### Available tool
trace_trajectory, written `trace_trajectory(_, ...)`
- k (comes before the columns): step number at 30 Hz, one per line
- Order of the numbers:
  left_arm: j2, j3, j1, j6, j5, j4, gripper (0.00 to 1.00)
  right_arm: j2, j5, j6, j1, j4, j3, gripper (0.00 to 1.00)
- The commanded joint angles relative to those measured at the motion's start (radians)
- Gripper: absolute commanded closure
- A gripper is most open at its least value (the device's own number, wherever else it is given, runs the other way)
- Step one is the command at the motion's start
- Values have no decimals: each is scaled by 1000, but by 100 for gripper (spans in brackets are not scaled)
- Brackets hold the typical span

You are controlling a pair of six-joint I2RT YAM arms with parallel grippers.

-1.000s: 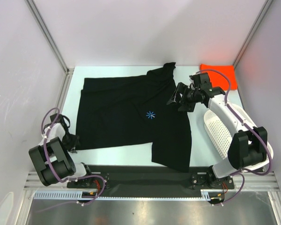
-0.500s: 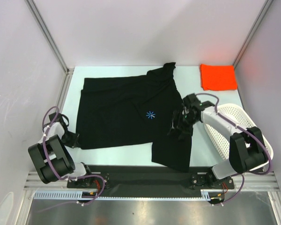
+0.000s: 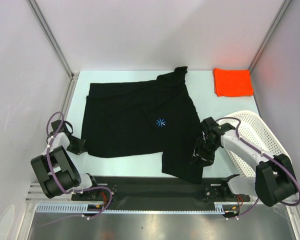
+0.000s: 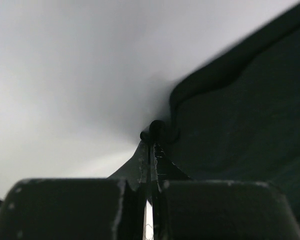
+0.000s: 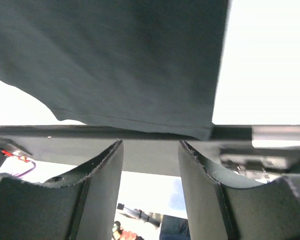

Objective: Fold and stack the t-shirts
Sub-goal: Flatten the tshirt out

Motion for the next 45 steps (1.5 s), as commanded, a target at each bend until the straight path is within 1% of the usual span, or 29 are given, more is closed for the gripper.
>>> trace_trajectory(1, -29, -27, 2, 20, 77, 104, 100, -36, 70, 72, -1, -53, -26, 47)
trace_trajectory(3, -29, -38, 2, 26, 97, 111, 100, -56, 124, 70, -3, -73, -32, 47)
trace_trajectory(5, -32, -42, 2, 33, 103, 111, 100, -58, 175, 55, -30, -90, -41, 47)
trace_trajectory(6, -35, -42, 2, 41, 103, 111, 100, -53, 172, 47, -39, -84, -46, 46)
trace_trajectory(8, -44, -41, 3, 46, 108, 110, 100, -39, 205, 28, -58, -62, -35, 46)
trace_trajectory(11, -47, -32, 3, 55, 111, 110, 100, 22, 253, -6, -78, -28, -9, 46)
trace_trajectory(13, -47, -30, 3, 55, 123, 107, 99, 56, 261, -17, -84, -7, -10, 46)
trace_trajectory(16, -52, -41, 2, 50, 131, 114, 100, 56, 248, -35, -81, 59, -24, 46)
trace_trajectory(22, -63, -61, 2, 38, 140, 122, 100, 94, 278, -37, -72, 108, -27, 49)
trace_trajectory(26, -75, -59, 2, 27, 140, 119, 100, 59, 388, -12, -84, 78, -24, 50)
trace_trajectory(27, -79, -61, 3, 27, 140, 119, 100, 54, 405, -11, -119, 72, -18, 49)
trace_trajectory(31, -79, -53, 2, 27, 140, 111, 100, 50, 389, -39, -238, 59, -7, 44)
trace_trajectory(32, -81, -53, 2, 29, 138, 108, 100, 45, 394, -45, -248, 59, -3, 43)
trace_trajectory(34, -89, -50, 3, 30, 137, 104, 100, 31, 391, -68, -218, 59, 31, 42)
trace_trajectory(36, -92, -49, 2, 30, 137, 104, 100, 28, 415, -85, -158, 39, 72, 40)
trace_trajectory(38, -92, -47, 2, 27, 137, 102, 100, 33, 439, -66, -75, 0, 115, 37)
trace_trajectory(41, -89, -45, 2, 24, 142, 104, 100, 36, 419, -36, -29, -13, 105, 36)
trace_trajectory(45, -92, -44, 2, 21, 143, 105, 100, 45, 387, -17, -23, 21, 51, 39)
